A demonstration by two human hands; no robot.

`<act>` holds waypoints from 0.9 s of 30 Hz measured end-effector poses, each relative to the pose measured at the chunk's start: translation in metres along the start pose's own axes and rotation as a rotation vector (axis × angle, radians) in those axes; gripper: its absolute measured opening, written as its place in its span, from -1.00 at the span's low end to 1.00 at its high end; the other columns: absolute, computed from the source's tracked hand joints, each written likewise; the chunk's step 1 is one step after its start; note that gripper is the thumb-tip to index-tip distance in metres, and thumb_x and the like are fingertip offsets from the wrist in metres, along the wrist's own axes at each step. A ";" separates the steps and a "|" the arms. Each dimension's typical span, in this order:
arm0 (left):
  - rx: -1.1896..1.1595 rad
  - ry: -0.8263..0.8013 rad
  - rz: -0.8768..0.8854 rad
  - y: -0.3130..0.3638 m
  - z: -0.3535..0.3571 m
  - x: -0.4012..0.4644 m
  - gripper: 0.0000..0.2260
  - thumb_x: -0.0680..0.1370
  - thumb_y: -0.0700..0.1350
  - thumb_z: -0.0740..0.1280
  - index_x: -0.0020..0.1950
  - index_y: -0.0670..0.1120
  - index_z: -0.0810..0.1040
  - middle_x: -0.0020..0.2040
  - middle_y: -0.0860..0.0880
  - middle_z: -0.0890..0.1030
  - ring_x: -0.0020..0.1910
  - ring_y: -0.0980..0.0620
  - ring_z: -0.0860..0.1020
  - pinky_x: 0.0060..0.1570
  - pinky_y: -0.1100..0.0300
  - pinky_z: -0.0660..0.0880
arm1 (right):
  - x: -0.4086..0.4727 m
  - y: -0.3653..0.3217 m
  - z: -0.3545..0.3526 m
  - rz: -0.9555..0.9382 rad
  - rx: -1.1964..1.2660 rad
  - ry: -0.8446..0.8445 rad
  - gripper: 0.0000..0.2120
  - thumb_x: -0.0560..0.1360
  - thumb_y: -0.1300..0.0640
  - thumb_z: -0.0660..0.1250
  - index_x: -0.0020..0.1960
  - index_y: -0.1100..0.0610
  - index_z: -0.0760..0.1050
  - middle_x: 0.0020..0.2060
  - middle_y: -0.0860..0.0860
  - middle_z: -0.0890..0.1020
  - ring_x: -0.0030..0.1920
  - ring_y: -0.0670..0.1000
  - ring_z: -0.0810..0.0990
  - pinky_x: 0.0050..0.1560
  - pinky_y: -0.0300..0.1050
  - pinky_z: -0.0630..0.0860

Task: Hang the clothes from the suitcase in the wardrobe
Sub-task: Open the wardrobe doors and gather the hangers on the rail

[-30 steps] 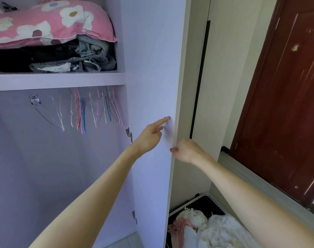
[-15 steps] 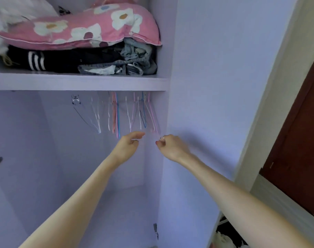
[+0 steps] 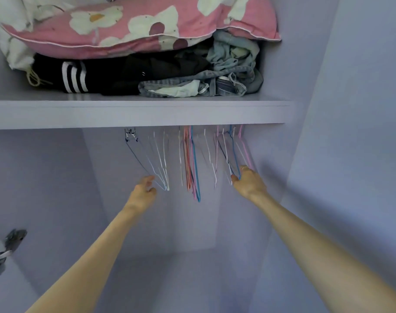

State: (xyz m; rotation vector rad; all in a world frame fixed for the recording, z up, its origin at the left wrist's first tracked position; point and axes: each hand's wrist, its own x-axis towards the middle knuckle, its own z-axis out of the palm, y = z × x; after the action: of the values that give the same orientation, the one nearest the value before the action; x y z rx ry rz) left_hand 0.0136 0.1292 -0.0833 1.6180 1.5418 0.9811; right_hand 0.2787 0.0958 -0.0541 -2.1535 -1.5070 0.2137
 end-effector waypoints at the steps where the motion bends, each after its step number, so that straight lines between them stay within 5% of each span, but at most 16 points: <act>1: -0.006 0.004 -0.018 0.000 0.003 0.009 -0.61 0.60 -0.27 0.10 0.43 -0.10 0.26 0.41 -0.16 0.32 0.33 -0.14 0.36 0.10 0.14 0.34 | 0.012 0.000 0.004 0.008 0.009 0.016 -0.59 0.60 0.02 0.14 0.33 0.26 0.32 0.27 0.21 0.45 0.27 0.22 0.42 0.14 0.01 0.43; 6: -0.037 0.041 -0.085 0.002 0.023 0.062 -0.53 0.61 -0.12 0.17 0.50 -0.06 0.11 0.46 -0.16 0.18 0.37 -0.16 0.31 0.28 0.01 0.32 | 0.084 0.010 0.019 0.052 0.047 0.121 -0.30 0.56 -0.13 0.18 0.47 0.33 0.09 0.41 0.25 0.27 0.40 0.23 0.24 0.38 0.08 0.26; 11: -0.108 0.089 -0.162 0.005 0.041 0.102 -0.34 0.56 0.03 0.25 0.53 -0.01 -0.07 0.51 -0.14 0.10 0.45 -0.18 0.21 0.36 -0.04 0.22 | 0.133 0.029 0.034 0.177 0.203 0.027 -0.05 0.48 -0.28 0.22 0.53 0.26 -0.18 0.51 0.17 0.05 0.49 0.21 0.10 0.43 0.10 0.16; 16: -0.256 0.089 -0.260 -0.004 0.061 0.119 -0.13 0.46 0.08 0.40 0.52 0.07 -0.17 0.53 -0.13 0.07 0.46 -0.18 0.21 0.37 -0.16 0.27 | 0.152 0.034 0.053 0.208 0.419 -0.023 -0.13 0.46 -0.25 0.28 0.51 0.26 0.03 0.42 0.19 0.28 0.37 0.20 0.35 0.26 -0.01 0.38; 18: -0.327 0.115 -0.294 -0.007 0.066 0.123 -0.10 0.43 -0.03 0.45 0.51 0.11 -0.16 0.49 -0.16 0.17 0.34 -0.18 0.38 0.28 -0.11 0.39 | 0.155 0.030 0.064 0.174 0.522 -0.074 -0.11 0.44 -0.25 0.30 0.52 0.22 0.01 0.43 0.16 0.29 0.37 0.19 0.37 0.33 -0.01 0.37; 20: -0.379 0.093 -0.289 -0.005 0.070 0.122 -0.14 0.46 -0.18 0.42 0.52 0.05 -0.12 0.39 -0.17 0.30 0.00 -0.08 0.56 0.02 0.07 0.51 | 0.153 0.023 0.072 0.153 0.627 -0.115 -0.09 0.41 -0.25 0.34 0.53 0.17 0.01 0.35 0.18 0.41 0.26 0.18 0.48 0.28 0.02 0.44; 22: -0.408 0.058 -0.277 -0.002 0.075 0.120 -0.24 0.50 -0.27 0.35 0.52 -0.01 -0.07 0.32 -0.18 0.40 -0.25 0.01 0.51 -0.20 0.18 0.48 | 0.148 0.010 0.079 0.113 0.637 -0.129 -0.15 0.45 -0.17 0.35 0.54 0.14 0.00 0.19 0.24 0.54 0.08 0.17 0.58 0.15 -0.02 0.52; 27: -0.387 0.054 -0.228 0.001 0.066 0.108 -0.40 0.56 -0.35 0.18 0.52 -0.12 -0.01 0.15 -0.18 0.57 -0.28 0.04 0.45 -0.20 0.24 0.44 | 0.135 -0.023 0.103 0.047 0.686 -0.173 -0.22 0.50 -0.02 0.34 0.55 0.07 -0.03 0.13 0.11 0.57 0.15 0.16 0.57 0.23 0.10 0.49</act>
State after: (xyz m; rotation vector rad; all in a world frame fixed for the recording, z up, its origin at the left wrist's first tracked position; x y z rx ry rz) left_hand 0.0732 0.2381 -0.1069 1.1310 1.4274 1.1215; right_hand 0.2690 0.2570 -0.1116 -1.6406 -1.2251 0.8210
